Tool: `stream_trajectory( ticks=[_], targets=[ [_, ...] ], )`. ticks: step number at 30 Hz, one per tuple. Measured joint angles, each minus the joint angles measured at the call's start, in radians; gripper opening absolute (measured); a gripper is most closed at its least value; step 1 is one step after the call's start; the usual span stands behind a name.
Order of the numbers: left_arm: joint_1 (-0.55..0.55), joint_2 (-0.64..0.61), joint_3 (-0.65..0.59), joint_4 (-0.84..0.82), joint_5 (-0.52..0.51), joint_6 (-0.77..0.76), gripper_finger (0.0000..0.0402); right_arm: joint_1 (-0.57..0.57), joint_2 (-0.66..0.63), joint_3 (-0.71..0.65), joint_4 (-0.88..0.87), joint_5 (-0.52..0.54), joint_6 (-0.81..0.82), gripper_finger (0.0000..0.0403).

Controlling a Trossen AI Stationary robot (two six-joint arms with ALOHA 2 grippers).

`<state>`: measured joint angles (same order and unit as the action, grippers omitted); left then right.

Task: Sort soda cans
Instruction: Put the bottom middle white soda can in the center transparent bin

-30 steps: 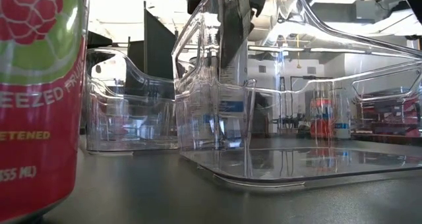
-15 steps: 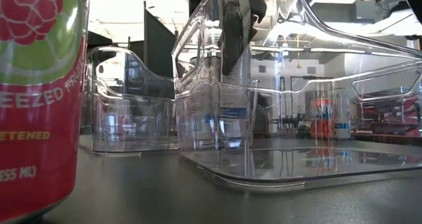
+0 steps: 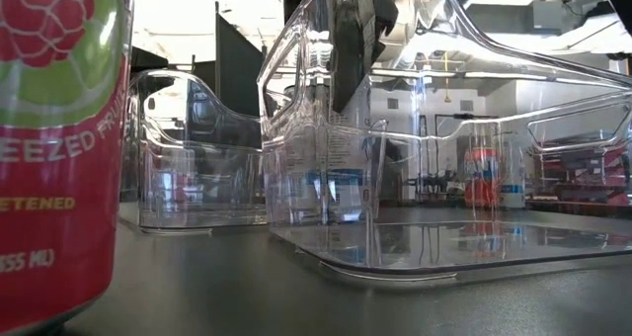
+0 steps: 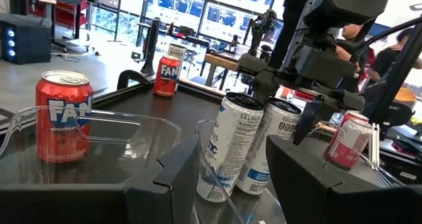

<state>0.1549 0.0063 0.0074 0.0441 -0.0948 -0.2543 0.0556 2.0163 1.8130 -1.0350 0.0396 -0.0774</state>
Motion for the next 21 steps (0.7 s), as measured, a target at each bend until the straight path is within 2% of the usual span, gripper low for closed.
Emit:
stream_trajectory(
  ticks=[15,21],
  targets=[
    [0.0,0.0,0.0,0.0,0.0,0.001,0.0169,0.01,-0.001,0.06,-0.027,0.016,-0.001,0.0324],
    [0.0,0.0,0.0,0.0,0.0,0.001,0.0169,0.01,-0.002,0.087,-0.042,0.017,0.002,0.0361]
  ],
)
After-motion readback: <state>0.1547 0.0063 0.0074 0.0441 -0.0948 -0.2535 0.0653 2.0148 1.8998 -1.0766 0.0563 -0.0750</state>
